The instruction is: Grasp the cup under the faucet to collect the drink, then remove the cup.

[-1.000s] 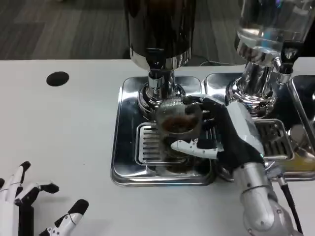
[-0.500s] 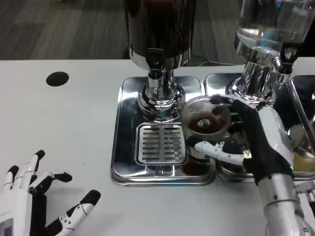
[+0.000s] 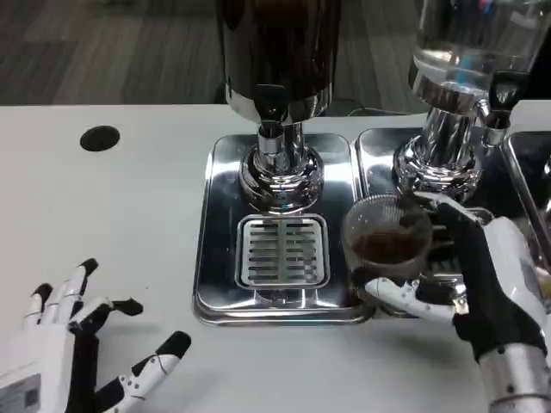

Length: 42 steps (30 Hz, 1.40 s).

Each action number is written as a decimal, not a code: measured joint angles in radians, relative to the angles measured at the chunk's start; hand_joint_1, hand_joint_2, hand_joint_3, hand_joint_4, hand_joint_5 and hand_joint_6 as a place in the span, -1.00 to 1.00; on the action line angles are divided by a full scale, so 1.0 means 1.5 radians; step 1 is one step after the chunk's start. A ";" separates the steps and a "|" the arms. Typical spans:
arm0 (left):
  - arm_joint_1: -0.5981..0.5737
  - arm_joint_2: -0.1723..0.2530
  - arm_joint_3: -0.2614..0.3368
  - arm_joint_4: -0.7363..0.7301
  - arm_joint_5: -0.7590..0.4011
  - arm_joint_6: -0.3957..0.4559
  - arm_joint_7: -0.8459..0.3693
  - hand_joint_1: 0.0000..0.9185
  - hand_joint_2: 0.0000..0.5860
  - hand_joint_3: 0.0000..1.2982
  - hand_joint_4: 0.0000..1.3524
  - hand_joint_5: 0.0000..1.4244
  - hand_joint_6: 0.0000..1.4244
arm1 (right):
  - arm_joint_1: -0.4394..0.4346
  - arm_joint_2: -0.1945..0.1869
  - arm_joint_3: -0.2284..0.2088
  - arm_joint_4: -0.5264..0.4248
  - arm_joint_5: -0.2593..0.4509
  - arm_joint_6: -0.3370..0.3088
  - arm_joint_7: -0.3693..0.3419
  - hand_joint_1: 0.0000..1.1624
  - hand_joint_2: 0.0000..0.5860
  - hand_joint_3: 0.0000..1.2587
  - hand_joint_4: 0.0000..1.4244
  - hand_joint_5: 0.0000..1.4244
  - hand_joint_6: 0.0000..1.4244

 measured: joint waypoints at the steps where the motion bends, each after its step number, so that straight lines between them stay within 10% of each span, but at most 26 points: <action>1: 0.000 0.000 -0.001 0.000 0.000 0.000 0.000 -1.00 -0.62 -0.17 -1.00 -0.82 -0.93 | 0.007 0.000 0.000 -0.005 -0.002 0.000 0.000 0.51 -0.32 -0.02 -0.02 -0.19 -0.20; 21: -0.006 0.003 -0.028 -0.002 0.024 0.002 -0.011 -1.00 -0.63 -0.18 -1.00 -0.82 -0.93 | 0.165 -0.021 -0.017 -0.080 -0.013 -0.084 -0.016 0.51 -0.32 -0.02 -0.02 -0.19 -0.22; 42: 0.006 0.003 -0.026 -0.002 0.022 0.002 -0.011 -1.00 -0.63 -0.18 -1.00 -0.82 -0.93 | 0.164 -0.014 0.013 0.006 -0.044 -0.139 -0.056 0.46 -0.30 -0.07 -0.08 -0.26 -0.24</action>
